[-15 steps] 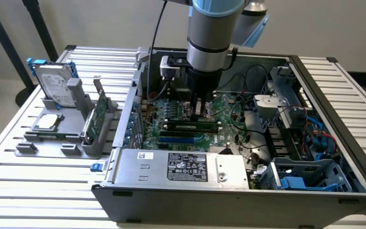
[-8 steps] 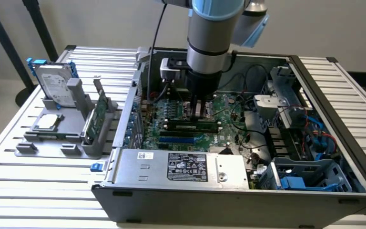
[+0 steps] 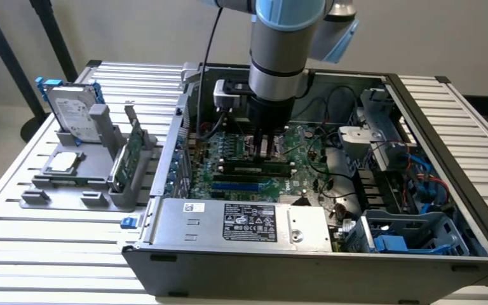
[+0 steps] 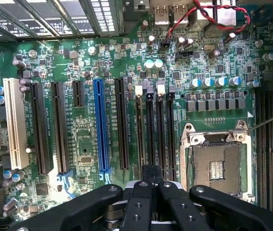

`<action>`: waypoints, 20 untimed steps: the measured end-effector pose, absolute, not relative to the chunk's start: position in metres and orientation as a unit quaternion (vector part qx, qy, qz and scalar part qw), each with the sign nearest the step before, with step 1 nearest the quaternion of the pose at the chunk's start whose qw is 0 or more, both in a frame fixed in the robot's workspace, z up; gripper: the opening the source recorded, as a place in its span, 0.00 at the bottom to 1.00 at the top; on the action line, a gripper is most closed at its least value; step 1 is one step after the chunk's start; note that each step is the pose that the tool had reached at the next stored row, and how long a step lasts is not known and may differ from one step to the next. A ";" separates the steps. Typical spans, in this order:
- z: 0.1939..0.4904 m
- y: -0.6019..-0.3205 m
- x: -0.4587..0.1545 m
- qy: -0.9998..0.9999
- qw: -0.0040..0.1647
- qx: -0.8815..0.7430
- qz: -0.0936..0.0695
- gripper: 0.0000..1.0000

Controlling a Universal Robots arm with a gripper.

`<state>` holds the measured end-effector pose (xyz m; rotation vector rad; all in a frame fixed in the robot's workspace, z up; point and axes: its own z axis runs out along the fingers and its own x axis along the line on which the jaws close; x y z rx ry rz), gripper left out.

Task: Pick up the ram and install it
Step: 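Press down the ram until it locks into place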

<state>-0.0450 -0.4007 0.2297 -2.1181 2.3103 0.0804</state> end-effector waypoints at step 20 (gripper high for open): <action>0.251 -0.404 -0.045 0.737 0.007 -0.676 0.030 0.11</action>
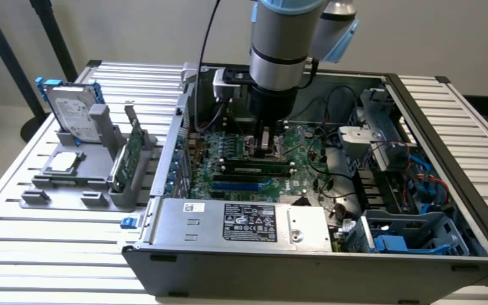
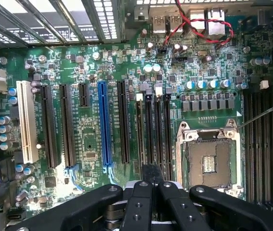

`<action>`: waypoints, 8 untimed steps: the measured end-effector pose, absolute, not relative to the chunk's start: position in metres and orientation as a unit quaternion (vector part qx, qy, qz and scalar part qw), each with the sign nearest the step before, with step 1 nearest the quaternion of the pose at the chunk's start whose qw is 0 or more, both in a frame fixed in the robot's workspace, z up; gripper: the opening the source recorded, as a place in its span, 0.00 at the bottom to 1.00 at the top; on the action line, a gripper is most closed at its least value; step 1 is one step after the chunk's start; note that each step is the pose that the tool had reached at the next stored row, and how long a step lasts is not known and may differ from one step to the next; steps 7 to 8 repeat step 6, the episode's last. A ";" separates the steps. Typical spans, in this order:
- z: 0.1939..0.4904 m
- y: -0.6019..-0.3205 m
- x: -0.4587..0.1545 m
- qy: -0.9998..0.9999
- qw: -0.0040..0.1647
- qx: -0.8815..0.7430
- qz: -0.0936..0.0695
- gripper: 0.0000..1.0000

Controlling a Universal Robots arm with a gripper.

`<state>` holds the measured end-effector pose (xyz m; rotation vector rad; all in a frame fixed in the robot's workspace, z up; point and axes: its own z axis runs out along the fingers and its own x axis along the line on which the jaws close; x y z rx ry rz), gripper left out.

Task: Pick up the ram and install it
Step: 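Press down the ram until it locks into place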

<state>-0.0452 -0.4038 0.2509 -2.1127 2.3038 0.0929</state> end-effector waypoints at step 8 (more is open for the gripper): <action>0.251 -0.404 -0.045 0.737 0.007 -0.676 0.030 0.11</action>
